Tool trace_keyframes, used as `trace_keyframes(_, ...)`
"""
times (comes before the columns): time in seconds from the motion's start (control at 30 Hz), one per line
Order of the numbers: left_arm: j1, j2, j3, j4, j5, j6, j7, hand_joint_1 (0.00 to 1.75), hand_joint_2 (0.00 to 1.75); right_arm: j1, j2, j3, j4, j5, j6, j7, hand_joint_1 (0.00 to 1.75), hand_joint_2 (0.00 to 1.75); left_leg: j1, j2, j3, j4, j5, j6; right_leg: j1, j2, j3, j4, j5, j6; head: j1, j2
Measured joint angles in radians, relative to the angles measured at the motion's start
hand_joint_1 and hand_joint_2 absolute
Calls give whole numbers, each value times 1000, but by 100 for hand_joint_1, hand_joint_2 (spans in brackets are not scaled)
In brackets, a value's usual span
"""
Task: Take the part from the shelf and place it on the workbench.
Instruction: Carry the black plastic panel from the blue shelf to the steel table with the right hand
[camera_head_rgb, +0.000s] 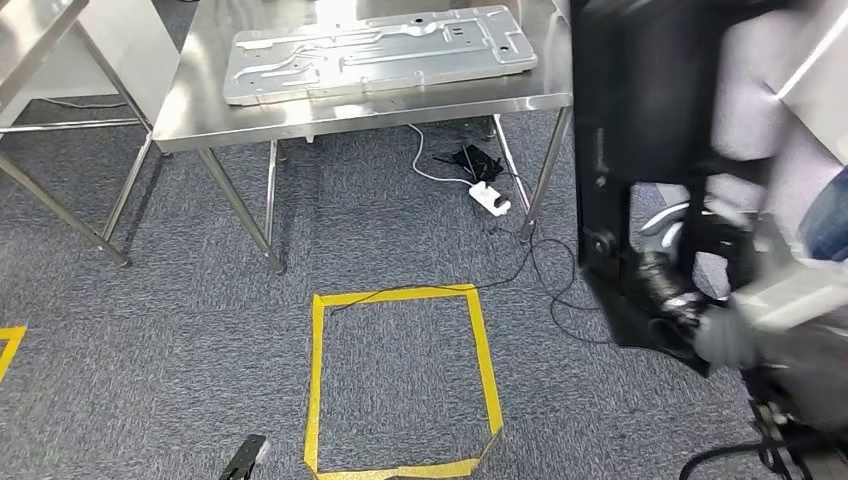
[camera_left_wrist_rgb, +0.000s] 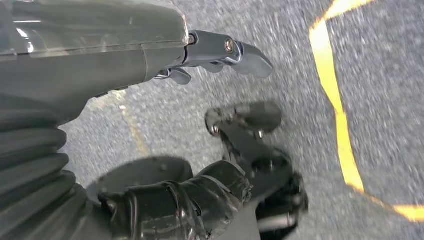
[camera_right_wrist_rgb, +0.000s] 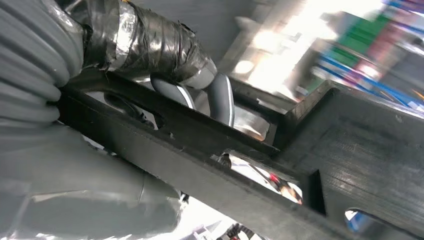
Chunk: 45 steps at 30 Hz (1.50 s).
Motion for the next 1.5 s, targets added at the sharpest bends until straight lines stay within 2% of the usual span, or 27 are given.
trace_keyframes(0.07,-1,1,0,0,-1,-10,-5,0,175,-7,-22,0,25,-2,26,1,175,175,-3,6,63,-131,65,8,2,-7,5,2,-6,5,0,0)
trace_keyframes(0.13,-3,3,0,0,-1,-12,-7,0,175,-21,-42,0,49,-2,31,1,175,175,-8,10,110,-223,89,17,5,-12,7,3,-10,12,1,0)
trace_keyframes(0.27,-2,4,0,0,-2,-18,-11,0,175,-35,-71,0,91,22,51,1,175,175,-7,3,122,-249,90,36,5,-16,6,4,-17,31,1,0)
trace_keyframes(0.33,-5,4,0,0,-5,-26,-15,0,175,-46,-91,1,106,71,91,1,175,175,-4,2,132,-259,90,47,2,-10,-30,73,-49,40,4,0)
trace_keyframes(0.4,-12,3,0,0,-9,-36,-16,0,175,-56,-109,2,126,124,139,1,175,175,-5,1,136,-259,83,55,1,-5,-103,199,-91,47,7,0)
trace_keyframes(0.43,-14,2,0,-1,-11,-41,-16,0,175,-57,-115,2,136,146,164,1,175,175,-5,1,138,-258,80,58,0,-4,-134,245,-97,50,7,0)
trace_keyframes(0.47,-16,0,0,-1,-13,-45,-16,0,175,-59,-121,2,145,168,190,1,175,175,-5,0,141,-256,76,58,-2,-3,-151,260,-87,52,8,0)
trace_keyframes(0.5,-17,-2,0,-1,-16,-48,-16,0,175,-62,-125,2,154,191,217,1,175,175,-4,-1,144,-253,72,57,-3,-3,-147,236,-59,54,8,0)
trace_keyframes(0.57,-21,-9,0,-1,-21,-50,-15,0,175,-75,-134,2,168,234,262,1,175,175,-3,-4,150,-244,60,51,-7,-2,-100,120,8,55,8,0)
trace_keyframes(0.6,-24,-11,0,-1,-23,-51,-15,0,175,-81,-137,2,173,254,280,1,175,175,-5,-6,151,-238,54,46,-6,0,-75,66,26,52,8,0)
trace_keyframes(0.67,-31,-15,0,-1,-27,-54,-14,0,175,-88,-141,1,180,293,312,1,175,175,-7,-8,151,-235,46,36,-2,2,-51,20,25,42,8,0)
trace_keyframes(0.77,-38,-20,-1,-2,-35,-60,-13,0,175,-97,-145,-5,189,357,375,1,175,175,-8,-6,155,-233,36,20,-4,2,-39,10,20,24,8,0)
trace_keyframes(0.8,-40,-22,-1,-3,-38,-62,-12,0,175,-102,-146,-8,192,378,405,1,175,175,-7,-5,148,-212,25,14,-6,1,-31,6,18,18,6,0)
trace_keyframes(0.83,-43,-22,-1,-3,-40,-65,-10,0,175,-106,-146,-10,196,397,441,1,175,175,-6,-2,127,-171,8,9,-8,1,-22,2,15,12,4,0)
trace_keyframes(0.9,-48,-24,-2,-3,-43,-69,-5,0,175,-111,-148,-14,205,430,519,1,175,175,-2,1,53,-43,-33,3,-7,0,-9,1,4,6,1,0)
trace_keyframes(0.93,-49,-25,-2,-3,-44,-70,-2,0,175,-111,-150,-14,210,443,552,1,175,175,-2,1,14,13,-43,2,-7,0,-3,1,-2,5,2,0)
trace_keyframes(0.97,-49,-25,-2,-3,-46,-70,-1,0,175,-110,-152,-15,215,454,577,1,175,175,-1,2,-11,38,-34,2,-6,0,5,1,-9,5,2,0)
trace_keyframes(1.0,-48,-26,-2,-3,-47,-71,0,0,175,-110,-155,-15,219,462,593,1,175,175,-1,2,-17,23,-5,4,-6,0,15,1,-17,6,2,0)
trace_keyframes(1.03,-48,-27,-2,-3,-49,-71,1,0,175,-110,-158,-15,222,469,605,1,175,175,-1,3,-4,-29,41,7,-6,0,27,1,-26,7,2,0)
trace_keyframes(1.1,-50,-28,-2,-3,-52,-72,1,0,175,-111,-162,-15,228,491,623,1,175,175,-4,4,46,-156,113,16,-5,1,45,-1,-44,14,3,0)
trace_keyframes(1.13,-51,-28,-2,-3,-53,-73,2,0,175,-112,-165,-15,230,506,629,1,175,175,-7,4,66,-200,123,21,-3,1,51,-2,-51,19,4,0)
trace_keyframes(1.17,-52,-28,-4,-3,-55,-73,2,0,175,-113,-169,-14,232,525,633,1,175,175,-10,4,78,-221,118,25,-3,1,56,-5,-55,25,5,0)
trace_keyframes(1.27,-53,-28,-12,-3,-61,-73,4,0,175,-113,-191,-5,234,581,633,1,175,175,-11,1,107,-244,99,42,-4,1,66,6,-51,40,6,0)
trace_keyframes(1.33,-55,-28,-15,-3,-63,-73,5,0,175,-117,-204,7,235,608,632,1,175,175,-7,-2,136,-257,90,55,-6,1,35,73,-56,45,11,0)
trace_keyframes(1.43,-56,-29,-16,-3,-68,-72,6,0,175,-124,-211,37,235,647,634,-1,175,175,-7,-4,166,-263,67,64,-6,2,-87,237,-108,51,17,0)
trace_keyframes(1.47,-55,-30,-17,-3,-70,-72,7,0,175,-125,-212,51,235,663,636,-2,175,175,-7,-6,177,-263,57,64,-6,2,-120,261,-121,53,17,0)
trace_keyframes(1.5,-55,-30,-17,-3,-72,-72,8,0,175,-125,-213,65,235,677,636,-3,175,175,-7,-7,191,-263,46,64,-6,2,-136,253,-116,54,17,0)
